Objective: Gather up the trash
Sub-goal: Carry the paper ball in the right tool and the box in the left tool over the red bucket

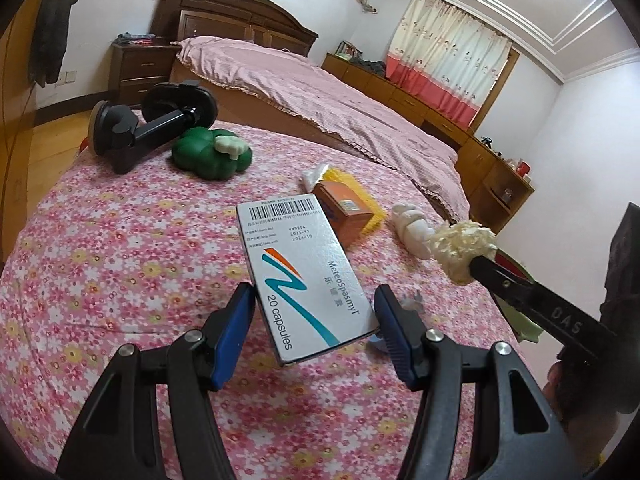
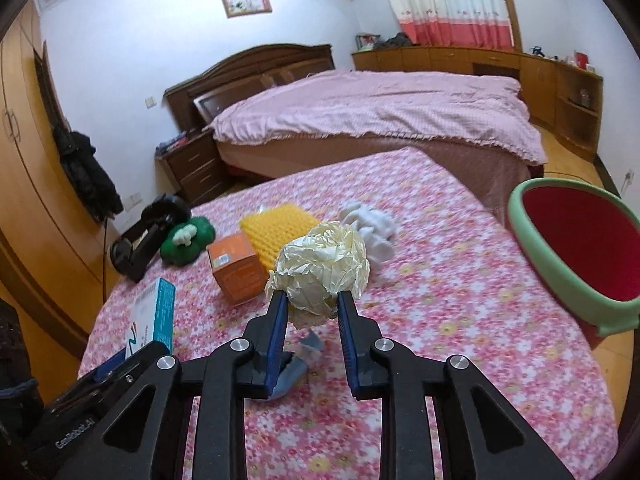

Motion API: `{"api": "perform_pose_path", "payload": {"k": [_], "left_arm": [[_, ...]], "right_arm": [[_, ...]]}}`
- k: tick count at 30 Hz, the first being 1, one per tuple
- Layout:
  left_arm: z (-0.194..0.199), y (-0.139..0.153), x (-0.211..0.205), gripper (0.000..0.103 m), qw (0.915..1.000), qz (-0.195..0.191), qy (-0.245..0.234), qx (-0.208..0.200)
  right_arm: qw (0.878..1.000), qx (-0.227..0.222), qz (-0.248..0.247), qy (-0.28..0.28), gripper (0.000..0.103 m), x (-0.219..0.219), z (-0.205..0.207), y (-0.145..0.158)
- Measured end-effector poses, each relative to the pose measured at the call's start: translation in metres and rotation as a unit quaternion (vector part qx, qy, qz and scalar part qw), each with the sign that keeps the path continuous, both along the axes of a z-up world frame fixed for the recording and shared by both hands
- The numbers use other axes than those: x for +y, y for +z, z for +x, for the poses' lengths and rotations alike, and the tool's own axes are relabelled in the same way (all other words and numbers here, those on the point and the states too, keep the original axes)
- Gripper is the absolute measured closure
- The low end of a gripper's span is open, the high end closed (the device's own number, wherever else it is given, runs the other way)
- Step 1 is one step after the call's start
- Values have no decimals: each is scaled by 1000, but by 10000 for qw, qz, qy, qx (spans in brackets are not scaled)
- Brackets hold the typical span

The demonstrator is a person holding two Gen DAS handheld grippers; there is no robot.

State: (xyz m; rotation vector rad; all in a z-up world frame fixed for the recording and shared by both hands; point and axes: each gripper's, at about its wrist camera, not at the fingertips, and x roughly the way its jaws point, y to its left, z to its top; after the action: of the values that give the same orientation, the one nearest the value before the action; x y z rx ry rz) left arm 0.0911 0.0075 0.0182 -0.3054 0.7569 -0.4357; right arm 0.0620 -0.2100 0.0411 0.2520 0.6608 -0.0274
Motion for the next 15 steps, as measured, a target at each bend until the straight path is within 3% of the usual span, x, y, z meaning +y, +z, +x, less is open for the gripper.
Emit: {"api": "perform_pose_path", "payload": {"k": [15], "left_arm": [[-37,42,-28,41,9989,-33,-361,-294]], "right_arm": [[9972,-659,333,-121,77,-32,-58,35]]}}
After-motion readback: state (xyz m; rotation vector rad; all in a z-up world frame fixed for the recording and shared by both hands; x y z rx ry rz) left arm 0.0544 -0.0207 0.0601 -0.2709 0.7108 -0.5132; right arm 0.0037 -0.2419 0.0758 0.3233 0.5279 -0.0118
